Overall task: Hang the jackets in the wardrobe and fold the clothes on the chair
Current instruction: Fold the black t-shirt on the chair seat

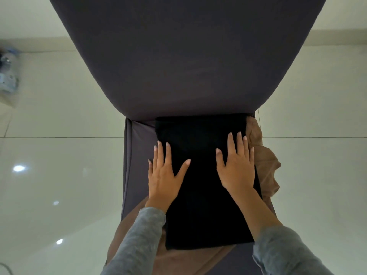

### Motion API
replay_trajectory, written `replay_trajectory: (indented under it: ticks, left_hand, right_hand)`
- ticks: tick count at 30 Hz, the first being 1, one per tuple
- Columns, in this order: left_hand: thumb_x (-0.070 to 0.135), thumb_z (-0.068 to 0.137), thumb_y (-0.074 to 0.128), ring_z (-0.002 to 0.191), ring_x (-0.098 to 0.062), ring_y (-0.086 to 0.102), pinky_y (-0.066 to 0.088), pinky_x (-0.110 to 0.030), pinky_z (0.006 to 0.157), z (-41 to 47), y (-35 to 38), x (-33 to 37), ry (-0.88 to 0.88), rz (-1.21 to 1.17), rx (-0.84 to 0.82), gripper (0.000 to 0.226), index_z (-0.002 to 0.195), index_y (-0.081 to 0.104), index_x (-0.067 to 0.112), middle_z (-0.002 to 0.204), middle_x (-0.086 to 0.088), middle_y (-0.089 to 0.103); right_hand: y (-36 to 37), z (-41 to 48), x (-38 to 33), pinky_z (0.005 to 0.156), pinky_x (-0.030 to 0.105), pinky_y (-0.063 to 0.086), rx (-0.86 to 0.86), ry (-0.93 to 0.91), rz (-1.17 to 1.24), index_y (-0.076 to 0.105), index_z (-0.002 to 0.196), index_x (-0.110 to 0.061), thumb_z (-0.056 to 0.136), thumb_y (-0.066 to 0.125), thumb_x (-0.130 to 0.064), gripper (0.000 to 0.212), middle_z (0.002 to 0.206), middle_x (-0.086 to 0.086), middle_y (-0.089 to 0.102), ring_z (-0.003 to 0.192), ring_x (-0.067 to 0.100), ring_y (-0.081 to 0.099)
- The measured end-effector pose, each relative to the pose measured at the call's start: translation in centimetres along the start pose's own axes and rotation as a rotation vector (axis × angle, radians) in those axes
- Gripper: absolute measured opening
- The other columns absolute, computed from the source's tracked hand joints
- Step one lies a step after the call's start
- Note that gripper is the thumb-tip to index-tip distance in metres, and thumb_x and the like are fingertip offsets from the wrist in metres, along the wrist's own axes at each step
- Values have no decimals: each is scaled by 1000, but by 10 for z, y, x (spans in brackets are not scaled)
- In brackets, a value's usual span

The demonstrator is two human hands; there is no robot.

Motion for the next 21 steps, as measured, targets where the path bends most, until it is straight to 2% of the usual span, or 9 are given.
replay_trajectory:
  ticks: [3,5,7,9,12,14,17,19,21]
  left_hand:
    - [67,88,10,142,-3,-15,-10,-28,116,-42,16,-12,48,-20,2,74,148,-6,25,158,5,-7]
    - [66,88,8,143,0,-10,-12,-20,114,-66,20,-18,46,-47,25,73,147,-4,25,156,10,-4]
    - [62,93,21,143,0,-2,-7,-15,113,-82,18,-24,-10,-193,50,69,149,11,24,155,14,5]
    - [51,93,41,144,-5,9,6,-20,116,-89,14,-24,-107,-420,37,57,144,32,26,154,14,19]
    - [33,92,56,139,-10,28,25,-20,109,-94,5,-23,-248,-622,40,27,118,54,24,146,8,38]
    - [29,93,57,131,-9,39,27,-13,101,-90,0,-20,-279,-623,33,13,101,59,18,140,5,42]
    - [23,95,53,97,1,49,26,4,83,-87,-8,-19,-296,-559,16,16,89,59,9,134,2,39]
    - [20,96,52,91,-2,47,27,1,81,-91,-11,-23,-338,-547,44,16,87,58,7,130,0,38]
    - [19,95,52,100,-8,46,28,-7,86,-97,-12,-28,-371,-548,57,15,87,57,8,127,0,38]
  right_hand:
    - [9,-40,10,115,37,4,50,-57,-5,19,150,-18,95,19,-50,63,158,8,16,146,22,9]
    - [15,-70,19,116,37,6,55,-50,34,20,150,-20,95,17,-50,63,158,6,16,146,20,7]
    - [21,-98,30,117,37,7,54,-26,95,21,150,-19,96,17,-49,62,158,4,15,146,16,5]
    - [26,-120,38,118,37,6,63,5,133,21,149,-18,96,17,-48,62,158,2,14,146,14,3]
    - [29,-141,40,117,35,2,57,44,143,21,149,-18,96,19,-46,61,158,1,12,146,12,1]
    - [27,-147,38,117,34,1,48,74,156,21,149,-18,100,25,-40,54,158,1,12,146,12,0]
    - [24,-151,37,116,32,-2,22,95,171,19,150,-19,100,33,-32,54,159,2,11,146,13,-1]
    - [21,-152,37,116,30,-2,12,93,147,18,150,-20,99,33,-33,54,159,2,9,146,14,-1]
    - [21,-153,38,115,31,-2,-2,98,118,17,150,-19,99,32,-34,55,159,3,9,146,16,0]
Point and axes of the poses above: each hand's wrist, its own z-axis towards the middle knuckle, its own y-axis out of the palm, x = y × z, the point moved 4 cm from there along z, towards the middle knuckle
